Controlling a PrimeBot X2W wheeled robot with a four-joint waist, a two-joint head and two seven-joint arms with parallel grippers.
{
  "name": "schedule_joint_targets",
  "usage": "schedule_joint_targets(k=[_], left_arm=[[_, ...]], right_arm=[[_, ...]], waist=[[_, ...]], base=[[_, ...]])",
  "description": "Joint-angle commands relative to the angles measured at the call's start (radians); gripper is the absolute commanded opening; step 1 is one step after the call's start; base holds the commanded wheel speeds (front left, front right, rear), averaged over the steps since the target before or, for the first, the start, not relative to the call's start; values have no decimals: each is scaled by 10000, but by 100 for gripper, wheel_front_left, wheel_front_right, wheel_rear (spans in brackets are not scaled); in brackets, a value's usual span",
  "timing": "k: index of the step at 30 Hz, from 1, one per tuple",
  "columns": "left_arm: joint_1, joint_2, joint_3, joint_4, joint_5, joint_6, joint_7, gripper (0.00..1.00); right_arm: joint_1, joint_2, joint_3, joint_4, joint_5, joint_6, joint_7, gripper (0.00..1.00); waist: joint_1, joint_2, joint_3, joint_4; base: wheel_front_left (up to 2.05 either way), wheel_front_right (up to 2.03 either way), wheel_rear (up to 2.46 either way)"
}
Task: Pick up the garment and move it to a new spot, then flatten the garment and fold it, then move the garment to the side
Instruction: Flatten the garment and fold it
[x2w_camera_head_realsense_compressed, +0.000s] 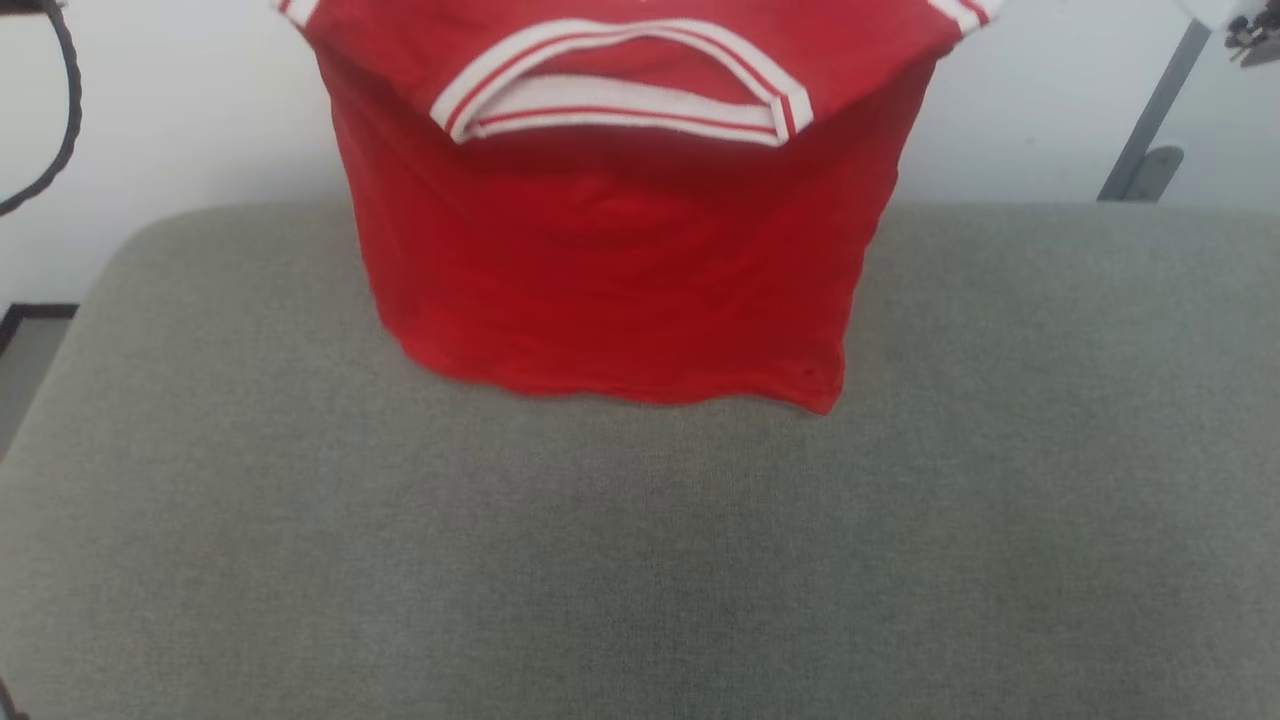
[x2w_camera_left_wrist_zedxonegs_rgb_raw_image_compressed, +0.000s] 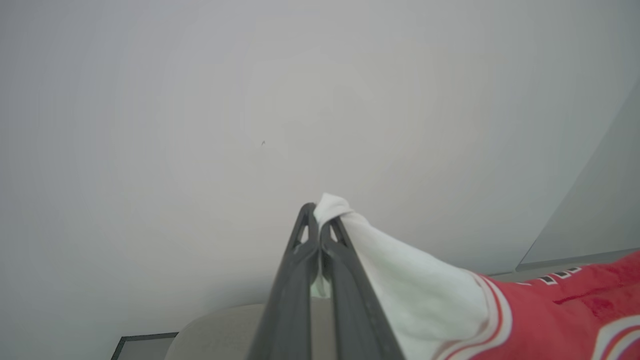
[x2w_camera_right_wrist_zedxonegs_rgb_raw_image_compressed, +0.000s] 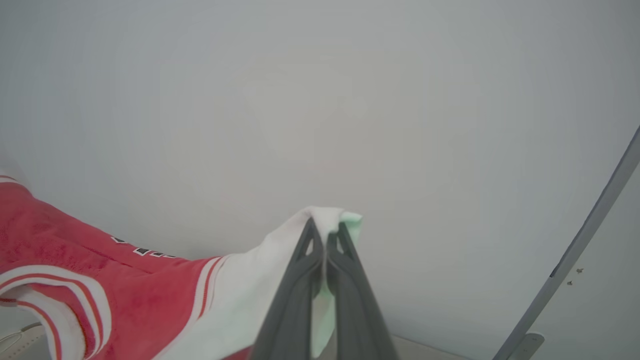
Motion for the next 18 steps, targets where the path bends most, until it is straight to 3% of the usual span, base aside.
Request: schedule_joint_targets(k=[1,4,10,18], left_arm=[[-101,-48,29,29,37,-9,-145,0],[-349,-191,83,141,149,18,-765,0],[-1299,-610,77,467,518,-156,-2364,0],[-2879,-1057,170,935,1312,-307,-6159,0]], right_arm=[[-143,27,94,97,-141,2,-177,0],[-647,160,171,535,-472,2,-894,0],[-2097,368,276,1564,-1572,1,-3475,0],[-3974,247,339,3167,-3389,1,-6812,0]], waist=[[0,0,312,-50],[0,0,920,-113],[0,0,2343,-158],[0,0,3793,13]], base=[[0,0,0],[0,0,0],[0,0,0],[0,0,0]])
